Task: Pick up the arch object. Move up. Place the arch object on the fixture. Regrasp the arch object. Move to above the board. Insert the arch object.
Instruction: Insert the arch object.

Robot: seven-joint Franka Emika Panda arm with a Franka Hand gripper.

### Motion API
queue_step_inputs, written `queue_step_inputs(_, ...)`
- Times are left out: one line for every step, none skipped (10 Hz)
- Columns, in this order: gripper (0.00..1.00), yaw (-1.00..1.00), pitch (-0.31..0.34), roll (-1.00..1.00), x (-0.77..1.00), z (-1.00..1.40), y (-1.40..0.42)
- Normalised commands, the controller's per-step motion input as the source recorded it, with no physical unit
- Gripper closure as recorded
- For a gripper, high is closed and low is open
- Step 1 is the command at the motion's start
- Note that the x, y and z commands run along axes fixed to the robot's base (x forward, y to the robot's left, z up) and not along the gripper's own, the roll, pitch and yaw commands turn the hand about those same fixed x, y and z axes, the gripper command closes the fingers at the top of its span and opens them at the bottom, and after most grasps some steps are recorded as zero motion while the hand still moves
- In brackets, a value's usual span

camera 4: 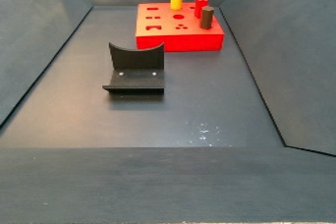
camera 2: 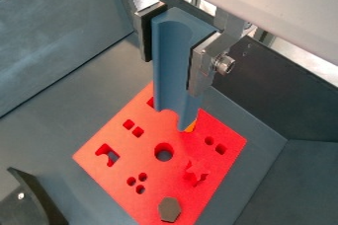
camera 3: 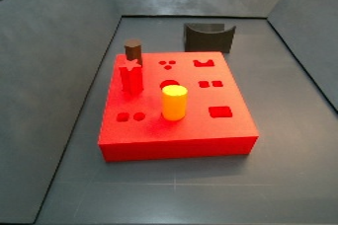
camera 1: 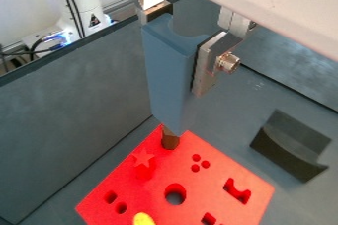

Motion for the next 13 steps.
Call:
queue_step_inputs(1.00,0.57,0.000,0.06,0.17,-0.77,0.31)
queue_step_inputs(1.00,0.78,0.023,0.19,0.09,-0.64,0.19)
queue_step_inputs(1.00,0.78,0.027,0.14,0.05,-0.60,0.22)
queue_step_inputs(1.00,0.71,-0.006,0.00,0.07,-0.65,0.33)
queue_step_inputs(1.00,0.63,-0.004,-0.02,0.11,-0.59,0.35)
queue_step_inputs(1.00,0.53,-0.023,-0.09,0.29,-0.55,0.33)
queue_step_inputs(1.00,0.32,0.000,-0.15,0.66,-0.48,0.31)
queue_step_inputs(1.00,0.00,-0.013,-0.24,1.00,-0.30,0.24)
queue_step_inputs(1.00,-0.22,-0.067,-0.23,0.99,-0.21,0.13)
queue_step_inputs(1.00,-0.39,0.000,-0.24,0.87,-0.28,0.18)
queue_step_inputs(1.00,-0.43,0.000,-0.23,0.83,-0.28,0.18)
queue_step_inputs(1.00,-0.45,0.000,-0.22,0.81,-0.30,0.17)
queue_step_inputs(1.00,-0.43,0.000,-0.22,0.82,-0.31,0.18)
